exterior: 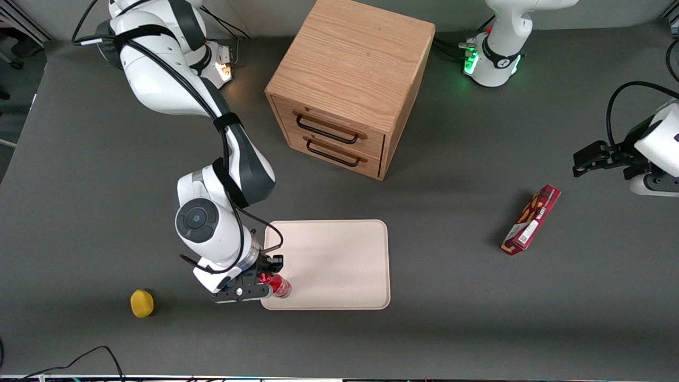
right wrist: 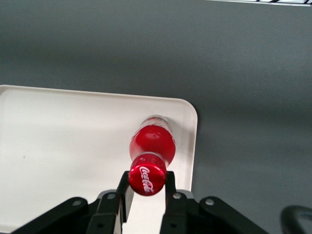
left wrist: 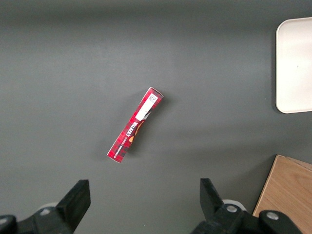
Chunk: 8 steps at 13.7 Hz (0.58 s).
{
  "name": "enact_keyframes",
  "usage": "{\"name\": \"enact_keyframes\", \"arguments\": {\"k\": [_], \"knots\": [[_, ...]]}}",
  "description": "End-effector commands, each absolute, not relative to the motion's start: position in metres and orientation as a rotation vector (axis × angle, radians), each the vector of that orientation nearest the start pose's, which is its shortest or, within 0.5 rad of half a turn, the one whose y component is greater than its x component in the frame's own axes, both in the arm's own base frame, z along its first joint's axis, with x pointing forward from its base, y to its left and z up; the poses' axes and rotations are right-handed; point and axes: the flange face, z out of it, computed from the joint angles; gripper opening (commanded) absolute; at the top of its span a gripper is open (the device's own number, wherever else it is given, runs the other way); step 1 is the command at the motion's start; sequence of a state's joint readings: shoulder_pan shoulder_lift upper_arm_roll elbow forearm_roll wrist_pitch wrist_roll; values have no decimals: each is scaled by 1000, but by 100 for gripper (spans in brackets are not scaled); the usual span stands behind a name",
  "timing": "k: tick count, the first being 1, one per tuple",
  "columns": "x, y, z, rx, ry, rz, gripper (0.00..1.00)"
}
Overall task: Place coke bottle on tray
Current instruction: 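Open the right gripper and withdraw it up away from the bottle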
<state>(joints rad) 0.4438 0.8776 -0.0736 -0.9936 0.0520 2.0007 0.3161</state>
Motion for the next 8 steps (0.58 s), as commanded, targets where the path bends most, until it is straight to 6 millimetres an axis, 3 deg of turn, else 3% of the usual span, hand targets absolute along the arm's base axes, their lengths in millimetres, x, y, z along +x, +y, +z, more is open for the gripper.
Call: {"name": "enact_keyframes", "arguments": {"k": [1,2,3,5,8], "knots": [[729,314,346,-3103,-48,-240,41],[728,315,343,-3117,-44,-243,78],[727,319,341,-3131,-37,-249,100],[727,318,349,-3127,-7,-263,100],[720,297,400,-3134,12,-218,100]]}}
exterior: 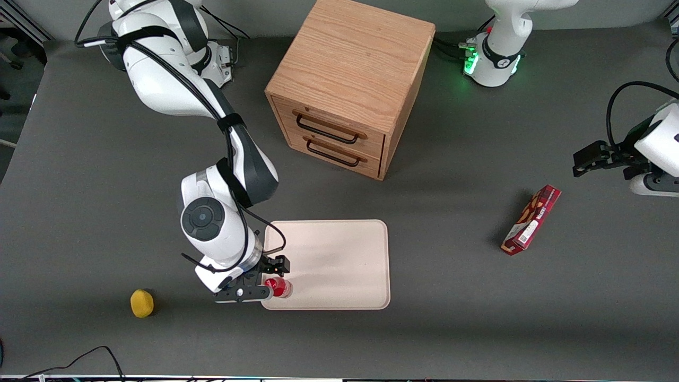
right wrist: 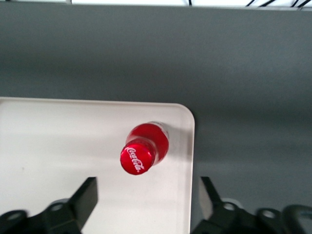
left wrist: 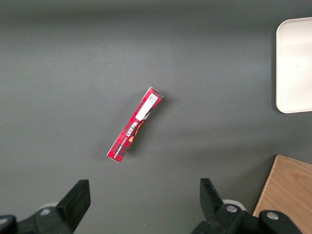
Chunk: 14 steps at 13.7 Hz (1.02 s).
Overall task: Place coke bottle on tray
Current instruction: 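Open the right gripper and withdraw it up away from the bottle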
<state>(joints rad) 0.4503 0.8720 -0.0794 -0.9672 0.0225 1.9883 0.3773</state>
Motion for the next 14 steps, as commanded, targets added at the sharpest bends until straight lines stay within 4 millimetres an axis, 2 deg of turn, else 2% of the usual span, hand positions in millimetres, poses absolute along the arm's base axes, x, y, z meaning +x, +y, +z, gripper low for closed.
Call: {"name": "enact_keyframes", "arguments": {"k": [1,3,5,8,10,12,14], "knots": [[718,278,418,-3138,47,-178,100],[695,246,450,-3150,62,-72,100],[663,208,478,-3146,75,-27,100],[592,155,516,-3132,60,-7,100],[542,108,535,-3114,48,-47,100],[526,67,547,-3111,52,-56,100],[526,46,553,-3112,105,-50,100]]}}
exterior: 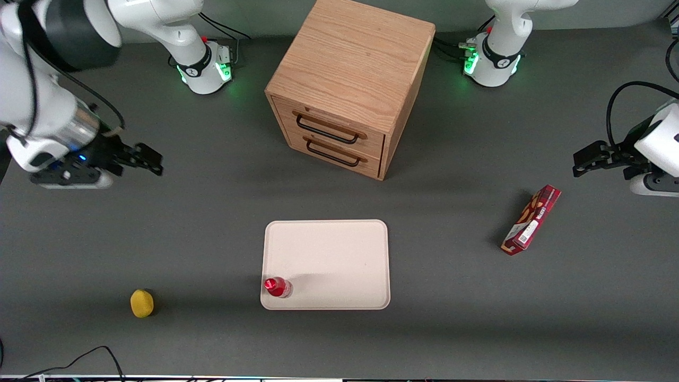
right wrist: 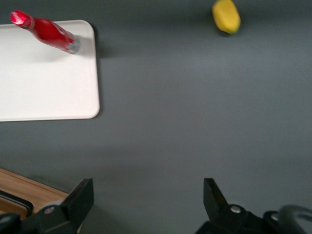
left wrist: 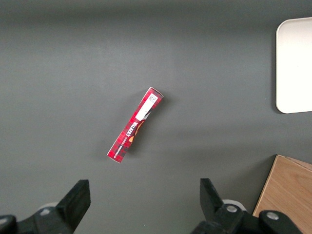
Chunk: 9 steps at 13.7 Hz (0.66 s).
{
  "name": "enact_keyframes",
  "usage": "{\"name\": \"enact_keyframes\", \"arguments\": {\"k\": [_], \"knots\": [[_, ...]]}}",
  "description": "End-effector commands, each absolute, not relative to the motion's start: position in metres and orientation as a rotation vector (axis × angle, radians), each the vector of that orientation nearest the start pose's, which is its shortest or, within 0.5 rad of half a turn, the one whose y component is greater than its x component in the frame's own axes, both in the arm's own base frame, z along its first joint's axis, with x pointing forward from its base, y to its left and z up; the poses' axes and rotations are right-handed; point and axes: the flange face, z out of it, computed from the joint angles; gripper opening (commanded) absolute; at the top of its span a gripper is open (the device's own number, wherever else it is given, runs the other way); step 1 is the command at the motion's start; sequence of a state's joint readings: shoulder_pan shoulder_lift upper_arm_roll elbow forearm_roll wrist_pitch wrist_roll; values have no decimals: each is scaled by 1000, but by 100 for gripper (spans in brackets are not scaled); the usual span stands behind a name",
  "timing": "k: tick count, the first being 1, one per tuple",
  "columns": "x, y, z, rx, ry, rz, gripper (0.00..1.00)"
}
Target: Place coke bottle on tray
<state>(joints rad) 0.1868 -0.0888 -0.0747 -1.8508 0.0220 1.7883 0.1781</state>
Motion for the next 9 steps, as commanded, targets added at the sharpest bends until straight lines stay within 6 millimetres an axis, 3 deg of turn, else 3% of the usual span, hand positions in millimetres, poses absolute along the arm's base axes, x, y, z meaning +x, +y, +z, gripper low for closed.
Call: {"name": "enact_keyframes", "arguments": {"k": [1,3,5,9], "knots": [[528,30,556,-3110,139,-60,100],[527,15,564,-3115,88,-29,100],[527,-19,569,-3114,176,-6,100],[530,-23,571,-3125,180,-1,100]]}}
